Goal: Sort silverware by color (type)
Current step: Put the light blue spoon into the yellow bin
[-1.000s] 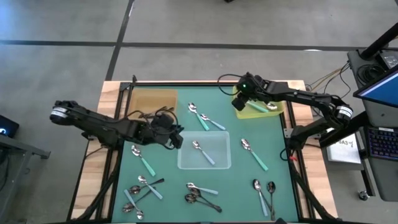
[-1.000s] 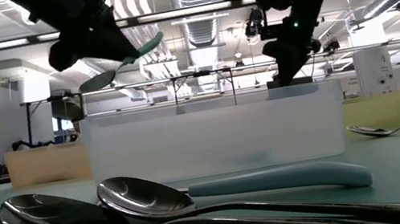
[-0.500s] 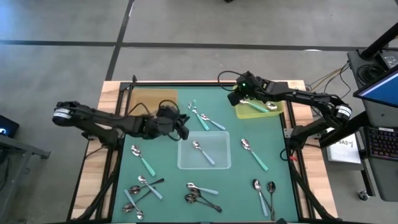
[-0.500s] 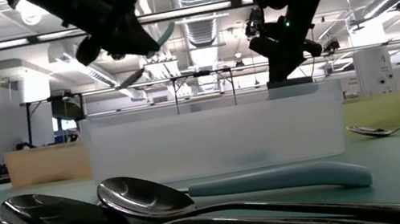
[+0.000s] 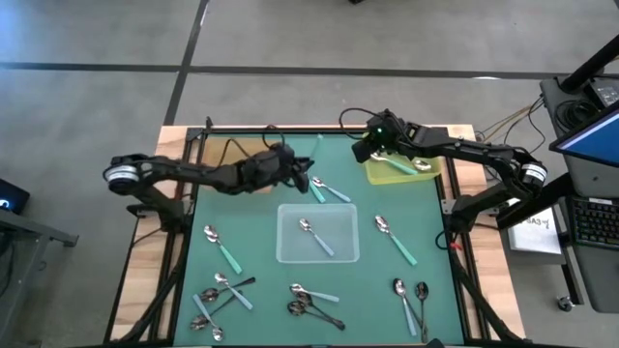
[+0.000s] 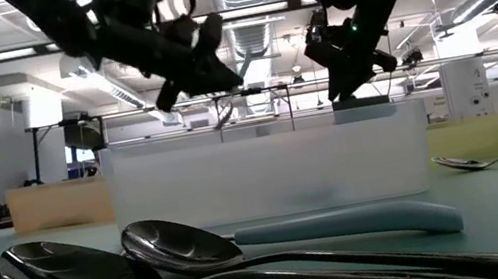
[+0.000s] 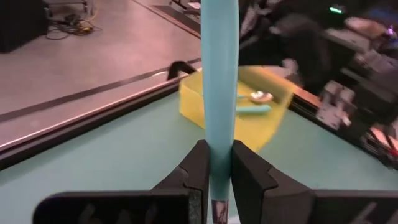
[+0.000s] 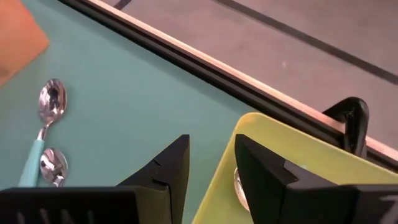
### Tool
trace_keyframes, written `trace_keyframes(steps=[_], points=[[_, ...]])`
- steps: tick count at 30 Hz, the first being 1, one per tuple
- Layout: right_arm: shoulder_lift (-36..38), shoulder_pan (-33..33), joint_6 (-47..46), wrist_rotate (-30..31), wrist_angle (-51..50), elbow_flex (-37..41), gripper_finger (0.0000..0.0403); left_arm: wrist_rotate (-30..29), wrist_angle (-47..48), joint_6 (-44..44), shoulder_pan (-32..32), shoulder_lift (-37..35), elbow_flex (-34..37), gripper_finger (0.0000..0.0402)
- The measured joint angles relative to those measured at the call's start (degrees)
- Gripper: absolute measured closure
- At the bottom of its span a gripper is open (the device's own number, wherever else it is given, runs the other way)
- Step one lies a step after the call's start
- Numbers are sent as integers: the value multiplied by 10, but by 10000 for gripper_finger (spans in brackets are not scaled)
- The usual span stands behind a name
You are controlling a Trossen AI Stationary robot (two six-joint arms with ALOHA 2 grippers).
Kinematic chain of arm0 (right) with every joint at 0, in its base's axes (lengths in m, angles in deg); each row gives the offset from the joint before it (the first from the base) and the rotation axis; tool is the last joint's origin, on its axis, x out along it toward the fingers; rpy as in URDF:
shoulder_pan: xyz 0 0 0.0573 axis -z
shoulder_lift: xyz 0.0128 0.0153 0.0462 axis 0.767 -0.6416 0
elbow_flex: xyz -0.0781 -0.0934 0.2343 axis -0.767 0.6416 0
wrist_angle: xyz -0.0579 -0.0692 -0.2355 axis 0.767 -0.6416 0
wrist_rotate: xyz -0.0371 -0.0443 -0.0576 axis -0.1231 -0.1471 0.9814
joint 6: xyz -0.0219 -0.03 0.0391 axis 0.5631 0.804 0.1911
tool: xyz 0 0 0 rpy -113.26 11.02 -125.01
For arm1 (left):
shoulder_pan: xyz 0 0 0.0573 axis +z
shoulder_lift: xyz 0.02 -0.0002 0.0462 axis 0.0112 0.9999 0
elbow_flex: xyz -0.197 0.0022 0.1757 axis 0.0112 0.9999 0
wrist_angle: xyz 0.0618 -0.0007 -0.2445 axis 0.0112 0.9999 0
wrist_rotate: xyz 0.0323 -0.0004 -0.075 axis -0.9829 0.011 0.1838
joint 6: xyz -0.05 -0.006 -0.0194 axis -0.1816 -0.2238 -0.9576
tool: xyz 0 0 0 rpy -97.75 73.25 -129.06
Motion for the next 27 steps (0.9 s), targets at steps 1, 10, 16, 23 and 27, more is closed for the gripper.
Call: trace_keyframes(steps=[1,10,16,23,27], points=[[0,0,-4,0,0,0,282,3,-11,-2,7,9,0,377],[-1,0,-92,-137,130,0,282,9,-132,-34,46,85,-5,377],[-2,0,-145,-210,212,0,282,12,-174,-52,47,105,-7,371],[-44,-4,-179,-267,275,0,282,28,-182,-69,47,107,-7,372],[-72,-8,-178,-278,315,0,282,28,-180,-78,47,107,-7,372]])
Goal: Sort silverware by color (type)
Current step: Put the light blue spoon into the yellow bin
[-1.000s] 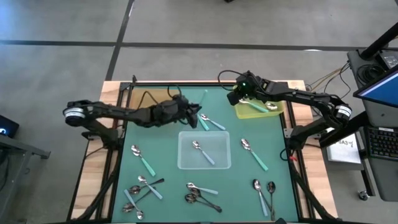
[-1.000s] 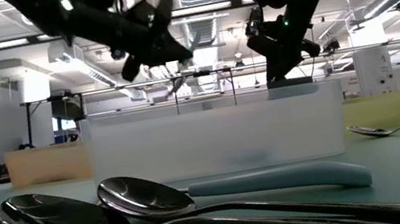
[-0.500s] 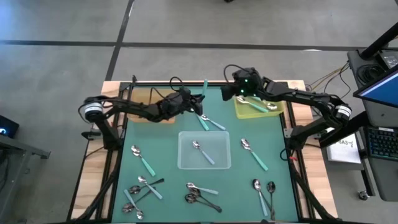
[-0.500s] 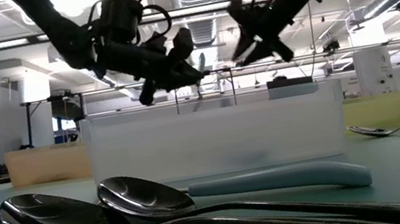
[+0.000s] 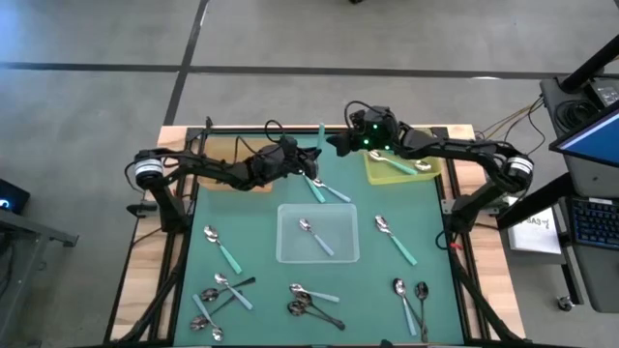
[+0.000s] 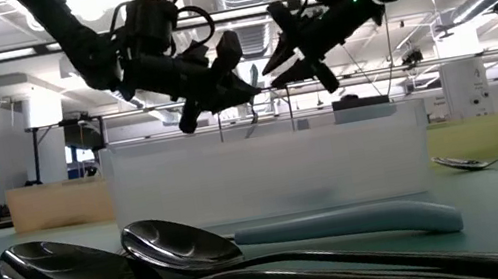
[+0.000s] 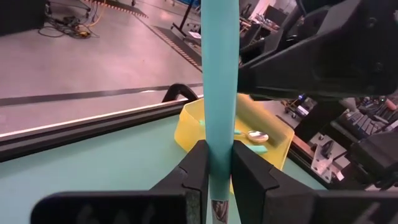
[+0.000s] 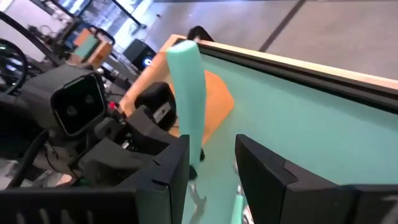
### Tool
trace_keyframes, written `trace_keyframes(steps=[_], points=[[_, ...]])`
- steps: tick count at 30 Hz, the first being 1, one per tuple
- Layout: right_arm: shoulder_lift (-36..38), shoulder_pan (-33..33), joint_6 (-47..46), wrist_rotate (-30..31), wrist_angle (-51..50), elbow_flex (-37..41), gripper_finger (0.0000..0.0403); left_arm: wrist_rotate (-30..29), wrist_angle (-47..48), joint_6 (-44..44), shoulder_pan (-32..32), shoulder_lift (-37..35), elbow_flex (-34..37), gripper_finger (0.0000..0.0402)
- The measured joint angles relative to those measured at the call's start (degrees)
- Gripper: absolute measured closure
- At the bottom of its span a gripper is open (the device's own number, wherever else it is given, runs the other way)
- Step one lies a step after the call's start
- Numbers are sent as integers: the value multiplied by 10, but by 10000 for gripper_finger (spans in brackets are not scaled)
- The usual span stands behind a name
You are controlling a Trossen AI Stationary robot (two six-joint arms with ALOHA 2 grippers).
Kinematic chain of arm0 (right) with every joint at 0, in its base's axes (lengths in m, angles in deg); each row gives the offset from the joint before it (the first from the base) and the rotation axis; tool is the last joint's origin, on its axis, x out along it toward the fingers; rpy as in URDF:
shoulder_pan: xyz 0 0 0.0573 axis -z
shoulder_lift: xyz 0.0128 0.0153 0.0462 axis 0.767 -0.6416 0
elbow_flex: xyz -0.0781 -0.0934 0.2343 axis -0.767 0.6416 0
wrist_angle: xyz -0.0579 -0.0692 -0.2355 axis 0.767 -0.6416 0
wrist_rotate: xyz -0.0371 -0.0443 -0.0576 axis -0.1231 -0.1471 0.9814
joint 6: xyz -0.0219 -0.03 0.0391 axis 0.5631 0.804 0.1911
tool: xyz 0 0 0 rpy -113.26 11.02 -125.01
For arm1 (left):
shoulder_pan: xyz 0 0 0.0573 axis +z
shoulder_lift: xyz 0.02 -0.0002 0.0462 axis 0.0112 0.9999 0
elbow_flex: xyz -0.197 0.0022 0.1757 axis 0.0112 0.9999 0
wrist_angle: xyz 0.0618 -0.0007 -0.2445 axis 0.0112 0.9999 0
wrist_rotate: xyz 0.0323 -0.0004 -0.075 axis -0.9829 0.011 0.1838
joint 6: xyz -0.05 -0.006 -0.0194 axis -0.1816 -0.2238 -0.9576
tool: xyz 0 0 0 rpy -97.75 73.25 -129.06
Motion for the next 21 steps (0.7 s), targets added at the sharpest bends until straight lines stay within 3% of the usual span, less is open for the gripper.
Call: trace_keyframes(steps=[11,21], points=[[-49,-3,-12,-25,73,-5,282,6,10,-4,0,0,-6,372],[-52,-6,-6,-32,97,-17,284,9,7,-3,0,-2,-7,372]])
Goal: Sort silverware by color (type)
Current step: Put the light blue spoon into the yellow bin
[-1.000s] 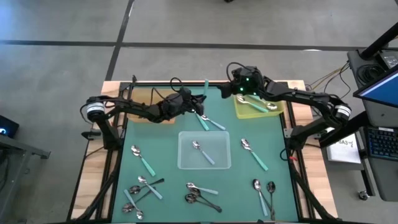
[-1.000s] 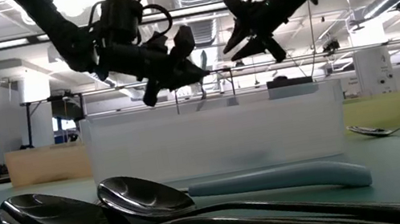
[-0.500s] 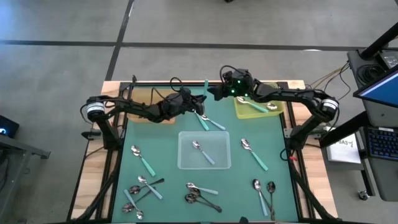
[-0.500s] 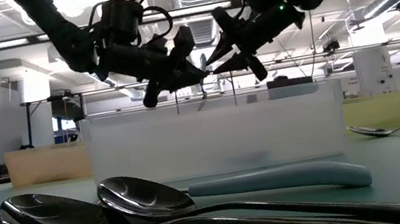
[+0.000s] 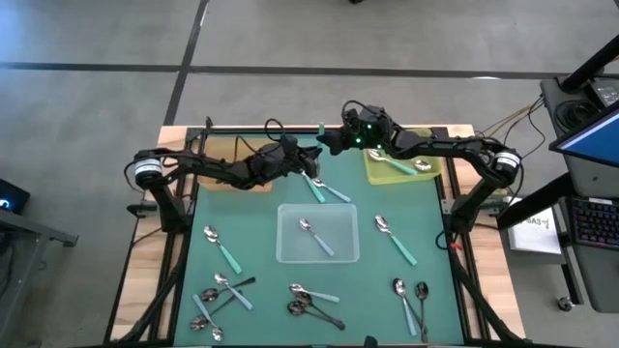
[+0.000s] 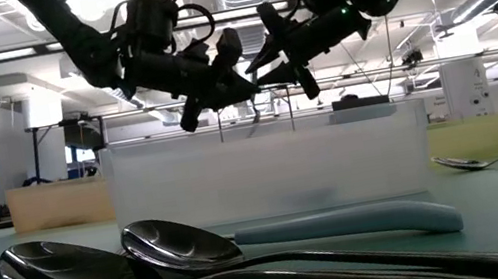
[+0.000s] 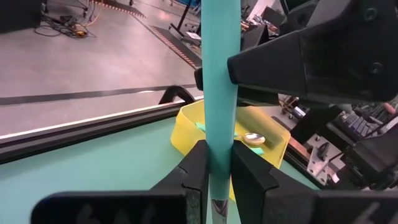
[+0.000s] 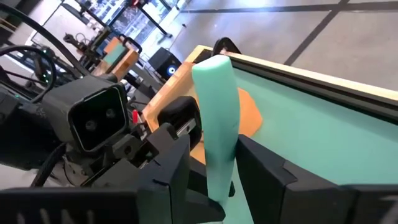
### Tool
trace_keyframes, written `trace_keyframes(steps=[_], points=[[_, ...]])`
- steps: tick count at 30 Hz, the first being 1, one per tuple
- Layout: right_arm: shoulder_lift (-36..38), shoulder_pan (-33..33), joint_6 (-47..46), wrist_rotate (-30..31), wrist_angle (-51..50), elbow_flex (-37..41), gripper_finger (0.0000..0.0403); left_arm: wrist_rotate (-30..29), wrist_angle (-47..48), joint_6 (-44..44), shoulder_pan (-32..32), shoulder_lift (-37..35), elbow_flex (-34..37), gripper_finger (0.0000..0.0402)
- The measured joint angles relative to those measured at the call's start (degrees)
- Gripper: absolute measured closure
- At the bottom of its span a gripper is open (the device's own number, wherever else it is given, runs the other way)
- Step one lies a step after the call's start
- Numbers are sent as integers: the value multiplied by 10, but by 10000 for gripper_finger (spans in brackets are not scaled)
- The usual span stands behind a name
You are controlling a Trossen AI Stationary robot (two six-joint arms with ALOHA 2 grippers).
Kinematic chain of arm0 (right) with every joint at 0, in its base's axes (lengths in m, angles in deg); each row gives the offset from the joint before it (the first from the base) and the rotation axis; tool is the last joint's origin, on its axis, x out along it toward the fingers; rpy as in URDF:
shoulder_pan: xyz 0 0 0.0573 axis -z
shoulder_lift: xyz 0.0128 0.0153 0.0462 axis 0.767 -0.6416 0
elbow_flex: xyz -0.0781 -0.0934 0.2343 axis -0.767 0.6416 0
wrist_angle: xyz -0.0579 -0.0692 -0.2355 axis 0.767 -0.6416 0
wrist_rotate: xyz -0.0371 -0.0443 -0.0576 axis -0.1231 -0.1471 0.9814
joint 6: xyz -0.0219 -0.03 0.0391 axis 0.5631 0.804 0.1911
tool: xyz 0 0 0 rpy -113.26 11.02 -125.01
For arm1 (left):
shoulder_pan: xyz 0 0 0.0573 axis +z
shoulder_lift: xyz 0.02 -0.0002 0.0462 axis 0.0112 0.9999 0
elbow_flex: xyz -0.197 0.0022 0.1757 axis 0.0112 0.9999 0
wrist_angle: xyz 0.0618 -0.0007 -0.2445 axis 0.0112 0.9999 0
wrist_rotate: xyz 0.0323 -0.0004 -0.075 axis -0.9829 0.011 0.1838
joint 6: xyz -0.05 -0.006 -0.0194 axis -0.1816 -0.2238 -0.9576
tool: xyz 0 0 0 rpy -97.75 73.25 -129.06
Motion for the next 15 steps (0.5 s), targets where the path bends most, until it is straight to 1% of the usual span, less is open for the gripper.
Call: trace_keyframes(steps=[4,11,15], points=[[0,0,6,0,-4,-3,299,5,-3,0,0,0,0,372],[0,0,9,4,-5,-3,348,13,-7,-1,0,0,0,372],[0,0,8,4,-5,-3,351,15,-9,0,0,0,0,371]])
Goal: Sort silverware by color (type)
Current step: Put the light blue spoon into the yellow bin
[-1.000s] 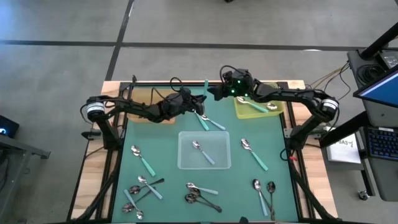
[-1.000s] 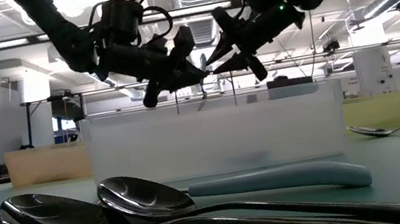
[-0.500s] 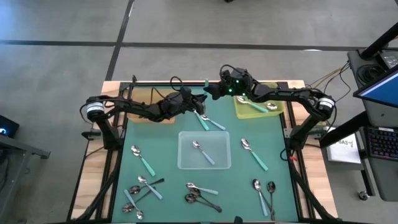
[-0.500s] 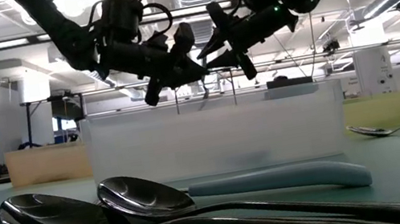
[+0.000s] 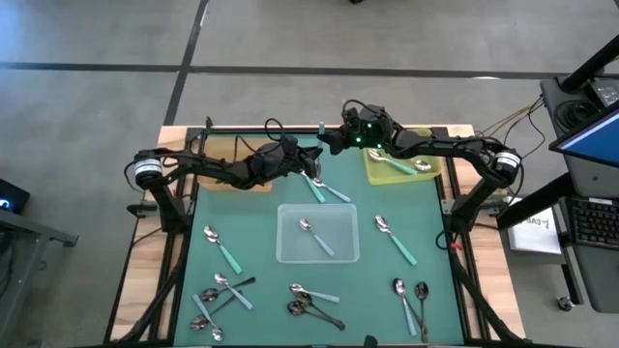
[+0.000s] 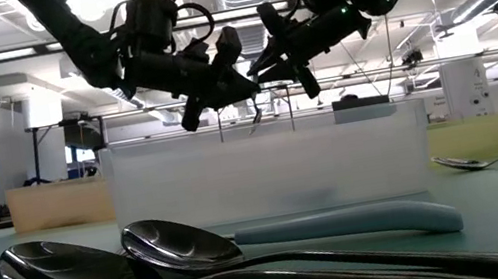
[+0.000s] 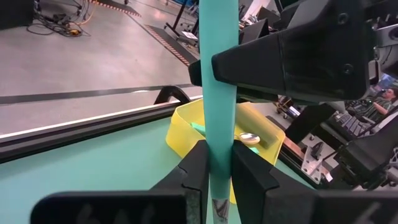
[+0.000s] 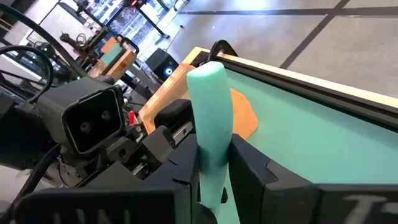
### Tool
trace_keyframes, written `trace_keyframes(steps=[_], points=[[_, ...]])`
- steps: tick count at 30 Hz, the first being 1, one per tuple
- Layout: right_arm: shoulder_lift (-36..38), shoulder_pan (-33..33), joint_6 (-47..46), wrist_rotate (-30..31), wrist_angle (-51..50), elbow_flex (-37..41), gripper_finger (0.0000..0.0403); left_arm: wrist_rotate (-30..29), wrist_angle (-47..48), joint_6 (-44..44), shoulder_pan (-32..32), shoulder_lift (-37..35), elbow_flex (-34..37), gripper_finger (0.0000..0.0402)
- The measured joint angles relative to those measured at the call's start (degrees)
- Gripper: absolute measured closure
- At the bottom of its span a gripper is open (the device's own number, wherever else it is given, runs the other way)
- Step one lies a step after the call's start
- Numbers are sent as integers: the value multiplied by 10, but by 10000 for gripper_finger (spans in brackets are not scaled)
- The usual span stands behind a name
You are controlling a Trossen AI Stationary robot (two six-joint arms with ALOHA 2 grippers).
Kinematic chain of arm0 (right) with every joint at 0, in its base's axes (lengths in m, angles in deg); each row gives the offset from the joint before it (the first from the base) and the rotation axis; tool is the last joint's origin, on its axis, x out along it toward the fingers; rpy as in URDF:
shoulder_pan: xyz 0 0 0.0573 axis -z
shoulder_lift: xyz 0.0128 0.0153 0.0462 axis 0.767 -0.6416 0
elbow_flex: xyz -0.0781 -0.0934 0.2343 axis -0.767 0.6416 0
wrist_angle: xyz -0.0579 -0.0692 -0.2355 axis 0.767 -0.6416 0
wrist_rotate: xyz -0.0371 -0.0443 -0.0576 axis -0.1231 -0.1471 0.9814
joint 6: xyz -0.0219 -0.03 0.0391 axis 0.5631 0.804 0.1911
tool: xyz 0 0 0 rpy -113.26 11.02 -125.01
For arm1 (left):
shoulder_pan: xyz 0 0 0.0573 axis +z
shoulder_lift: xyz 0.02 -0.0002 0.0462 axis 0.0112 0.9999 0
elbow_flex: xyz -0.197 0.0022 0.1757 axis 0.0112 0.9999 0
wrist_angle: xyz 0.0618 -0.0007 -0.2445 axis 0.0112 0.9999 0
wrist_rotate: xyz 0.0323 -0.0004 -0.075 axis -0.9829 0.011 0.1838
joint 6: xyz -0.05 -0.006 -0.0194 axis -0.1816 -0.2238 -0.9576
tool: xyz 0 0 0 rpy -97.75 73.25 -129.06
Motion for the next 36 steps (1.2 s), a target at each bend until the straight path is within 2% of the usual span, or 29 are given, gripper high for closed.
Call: trace_keyframes(steps=[12,14,18,21,25,29,33,36], points=[[0,0,28,-6,0,0,350,5,-1,2,0,0,0,374],[0,0,21,-7,0,0,333,7,-2,2,0,0,0,374],[0,0,-12,-9,2,-1,273,24,-5,3,-2,0,0,374],[0,0,-34,-3,-3,-1,255,36,-15,3,-2,1,0,374],[0,-3,-14,21,-12,-5,280,35,-16,2,-1,1,0,374],[0,-4,2,27,-13,-5,348,30,-12,2,-1,1,0,374],[0,-3,12,30,-14,-5,363,19,-12,6,-1,1,0,374],[0,-3,16,30,-14,-5,366,17,-13,5,-1,1,0,353]])
